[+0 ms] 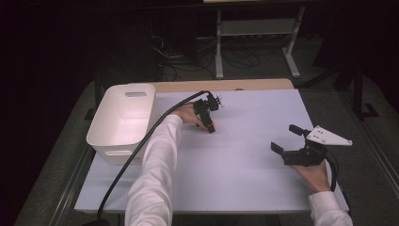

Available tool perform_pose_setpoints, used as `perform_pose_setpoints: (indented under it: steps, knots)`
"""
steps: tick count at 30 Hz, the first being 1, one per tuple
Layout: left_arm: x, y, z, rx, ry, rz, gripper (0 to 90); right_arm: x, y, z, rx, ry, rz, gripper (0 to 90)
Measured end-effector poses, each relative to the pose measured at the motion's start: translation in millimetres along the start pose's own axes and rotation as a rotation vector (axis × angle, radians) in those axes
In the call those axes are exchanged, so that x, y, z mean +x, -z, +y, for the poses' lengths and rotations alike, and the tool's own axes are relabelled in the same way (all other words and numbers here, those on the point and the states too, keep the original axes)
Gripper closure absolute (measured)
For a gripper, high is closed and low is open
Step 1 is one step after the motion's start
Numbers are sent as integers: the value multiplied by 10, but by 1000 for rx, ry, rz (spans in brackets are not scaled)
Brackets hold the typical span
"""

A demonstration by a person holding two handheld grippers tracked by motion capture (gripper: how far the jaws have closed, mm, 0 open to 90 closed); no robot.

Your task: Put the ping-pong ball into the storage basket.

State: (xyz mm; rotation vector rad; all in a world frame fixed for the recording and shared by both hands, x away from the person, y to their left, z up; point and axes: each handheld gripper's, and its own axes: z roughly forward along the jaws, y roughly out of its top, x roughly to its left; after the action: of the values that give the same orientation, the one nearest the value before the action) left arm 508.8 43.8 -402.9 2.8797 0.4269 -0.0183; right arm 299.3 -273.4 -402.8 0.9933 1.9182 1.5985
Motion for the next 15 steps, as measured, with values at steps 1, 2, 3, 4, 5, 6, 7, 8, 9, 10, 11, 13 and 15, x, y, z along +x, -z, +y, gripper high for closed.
perform_pose_setpoints:
  steps: [1, 2, 3, 4, 5, 6, 7, 8, 9, 10, 11, 13, 15]
  knots:
    - [0, 2, 2, 1, -3, 3, 276, -2, 0, 0, -1, 1, -1, 0]
    - [0, 2, 3, 1, -3, 3, 287, -1, -1, 0, 0, 0, -2, 0]
    - [-2, 2, 4, 1, -3, 3, 302, 2, -1, 0, 1, -2, -1, 0]
    - [-4, 2, 5, 0, -3, 6, 317, 1, -3, -1, 2, 3, -1, 0]
    - [-7, 2, 7, -1, -2, 6, 337, 2, -5, -2, 5, 5, -1, 0]
    - [-8, 3, 8, -2, 0, 10, 358, 4, -7, -2, 7, 4, -1, 0]
    - [-8, 6, 10, -4, 1, 13, 381, 5, -9, -3, 9, 6, -2, 0]
    - [-8, 6, 10, -4, 1, 13, 405, 5, -9, -3, 9, 6, -2, 0]
    - [-9, 13, 15, -11, 3, 12, 427, 5, -11, -5, 11, 8, -3, 0]
    - [-7, 15, 18, -14, 0, 16, 447, 4, -11, -5, 11, 8, -4, 0]
    - [-9, 16, 20, -20, 0, 17, 462, 3, -11, -5, 11, 6, -4, 0]
    - [-8, 19, 28, -22, -9, 19, 492, 2, -10, -5, 9, 2, -4, 0]
    - [-13, 18, 35, -23, -10, 24, 500, 2, -6, -4, 7, 2, -5, 0]
